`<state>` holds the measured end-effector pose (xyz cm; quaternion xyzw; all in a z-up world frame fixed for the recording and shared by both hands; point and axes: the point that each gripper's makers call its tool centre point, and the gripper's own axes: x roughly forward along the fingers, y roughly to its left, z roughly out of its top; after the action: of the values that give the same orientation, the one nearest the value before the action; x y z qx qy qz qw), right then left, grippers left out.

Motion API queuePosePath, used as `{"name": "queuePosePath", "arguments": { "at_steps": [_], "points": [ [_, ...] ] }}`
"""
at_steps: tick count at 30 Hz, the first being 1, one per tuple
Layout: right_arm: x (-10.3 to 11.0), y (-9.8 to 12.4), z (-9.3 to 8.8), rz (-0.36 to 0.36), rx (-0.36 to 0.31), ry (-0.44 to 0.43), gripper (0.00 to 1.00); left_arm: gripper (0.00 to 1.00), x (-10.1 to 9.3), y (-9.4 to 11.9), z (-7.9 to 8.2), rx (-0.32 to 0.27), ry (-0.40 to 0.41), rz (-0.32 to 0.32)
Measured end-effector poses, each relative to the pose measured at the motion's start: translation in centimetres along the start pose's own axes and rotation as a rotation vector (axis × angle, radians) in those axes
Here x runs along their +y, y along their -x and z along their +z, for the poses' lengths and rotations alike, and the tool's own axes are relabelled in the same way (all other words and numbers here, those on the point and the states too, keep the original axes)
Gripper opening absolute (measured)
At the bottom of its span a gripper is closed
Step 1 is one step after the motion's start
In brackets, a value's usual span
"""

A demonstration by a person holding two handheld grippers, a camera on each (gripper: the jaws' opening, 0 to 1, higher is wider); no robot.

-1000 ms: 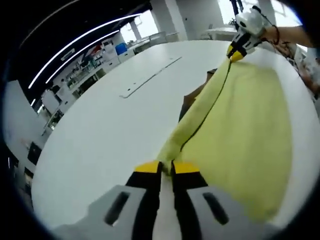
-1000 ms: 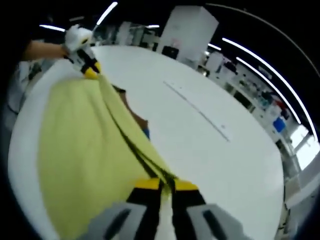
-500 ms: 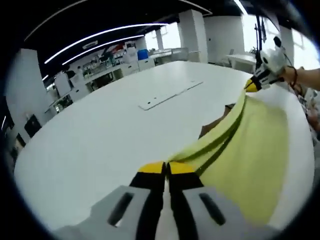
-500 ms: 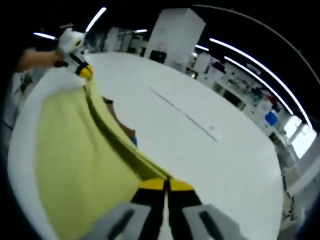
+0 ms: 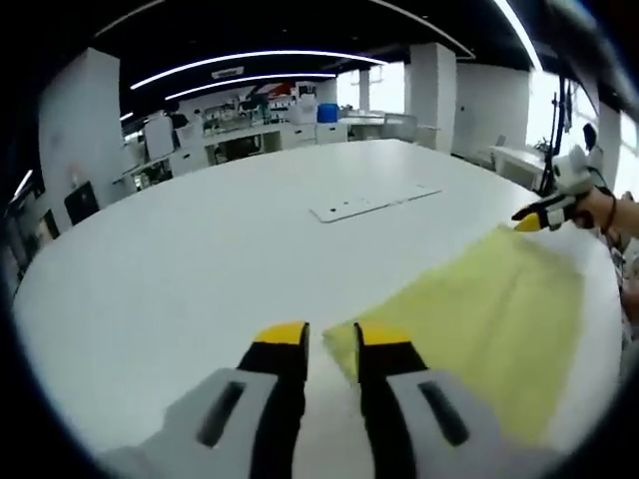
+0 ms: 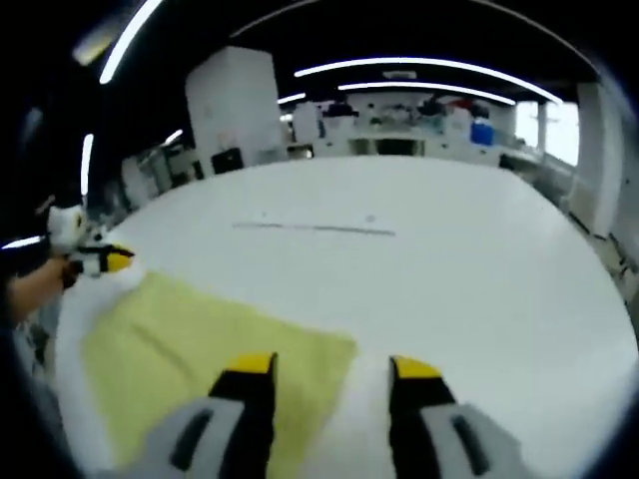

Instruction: Fold the garment on the visible template until the final outline fits inside the template.

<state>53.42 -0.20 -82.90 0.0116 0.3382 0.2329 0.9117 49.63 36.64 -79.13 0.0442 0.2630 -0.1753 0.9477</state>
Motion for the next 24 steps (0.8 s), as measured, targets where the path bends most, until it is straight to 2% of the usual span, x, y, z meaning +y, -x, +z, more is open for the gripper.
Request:
{"name": "queuePosePath", "arguments": {
  "at_steps": [3, 7, 10, 16, 21, 24],
  "points": [
    [-0.1, 0.5, -0.1, 0.018, -0.001, -0.024, 0.61, 0.35, -0.1, 0.3, -0.1, -0.009, 0.045, -0.014],
    [1.0, 1.6, -0.3, 0.053, 0.001, -0.030, 0.73, 0.52, -0.8, 1.4, -0.8, 0.002, 0.018, -0.027],
    [1.8, 2.8, -0.6, 0.070, 0.002, -0.033, 0.78, 0.57, -1.0, 2.5, -1.3, -0.002, 0.065, -0.053],
    [3.4, 5.1, -1.7, 0.106, -0.005, -0.022, 0.85, 0.67, -2.5, 4.5, -2.3, -0.001, 0.064, -0.086],
    [4.5, 6.3, -2.6, 0.147, -0.006, -0.011, 0.90, 0.73, -4.0, 6.3, -2.5, -0.025, 0.082, -0.110],
    [5.5, 7.6, -3.6, 0.168, 0.001, 0.008, 0.92, 0.74, -4.8, 7.1, -3.0, -0.025, 0.083, -0.124]
  ]
}}
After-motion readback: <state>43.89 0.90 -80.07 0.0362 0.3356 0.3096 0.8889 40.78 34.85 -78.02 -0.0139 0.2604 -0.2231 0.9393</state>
